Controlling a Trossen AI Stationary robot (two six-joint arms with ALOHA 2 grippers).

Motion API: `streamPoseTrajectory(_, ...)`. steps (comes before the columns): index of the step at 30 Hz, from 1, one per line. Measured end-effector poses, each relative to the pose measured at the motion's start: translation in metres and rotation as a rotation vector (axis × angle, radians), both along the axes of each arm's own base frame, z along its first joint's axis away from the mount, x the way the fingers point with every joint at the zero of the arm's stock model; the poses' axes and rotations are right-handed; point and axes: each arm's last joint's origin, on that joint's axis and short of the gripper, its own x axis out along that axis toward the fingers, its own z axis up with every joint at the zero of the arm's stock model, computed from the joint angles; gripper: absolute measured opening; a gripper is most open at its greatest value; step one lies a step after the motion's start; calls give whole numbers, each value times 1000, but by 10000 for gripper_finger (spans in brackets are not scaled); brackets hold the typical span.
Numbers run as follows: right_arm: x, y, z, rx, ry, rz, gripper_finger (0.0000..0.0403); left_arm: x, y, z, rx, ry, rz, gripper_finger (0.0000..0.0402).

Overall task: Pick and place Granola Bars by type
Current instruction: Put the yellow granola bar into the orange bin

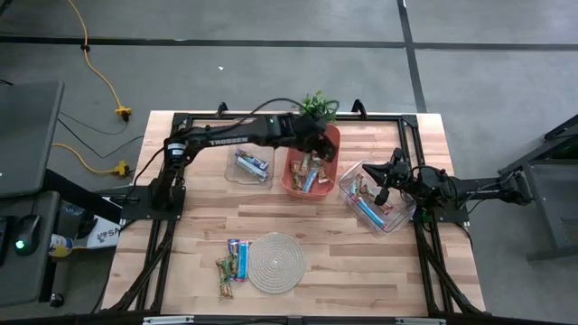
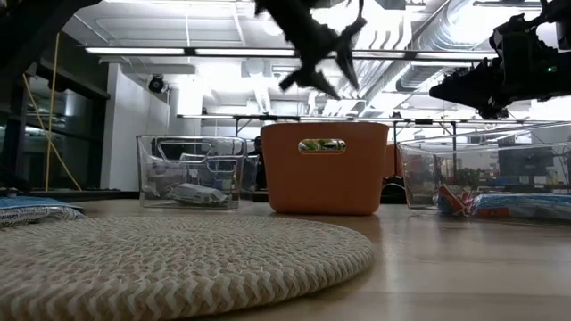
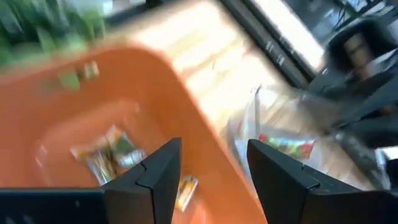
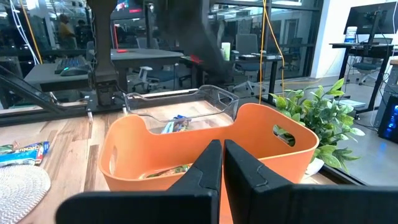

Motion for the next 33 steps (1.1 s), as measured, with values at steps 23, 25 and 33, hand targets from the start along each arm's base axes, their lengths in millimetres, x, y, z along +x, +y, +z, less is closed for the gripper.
streamPoseTrajectory(23, 0, 0, 0, 0, 0, -1, 0, -134, -88, 146, 203, 133, 123, 182)
streamPoseTrajectory(25, 0, 0, 0, 0, 2, -1, 0, -148, -105, 147, 215, 161, 159, 182)
streamPoseTrajectory(33, 0, 0, 0, 0, 5, -1, 0, -175, -158, 153, 208, 56, 199, 182)
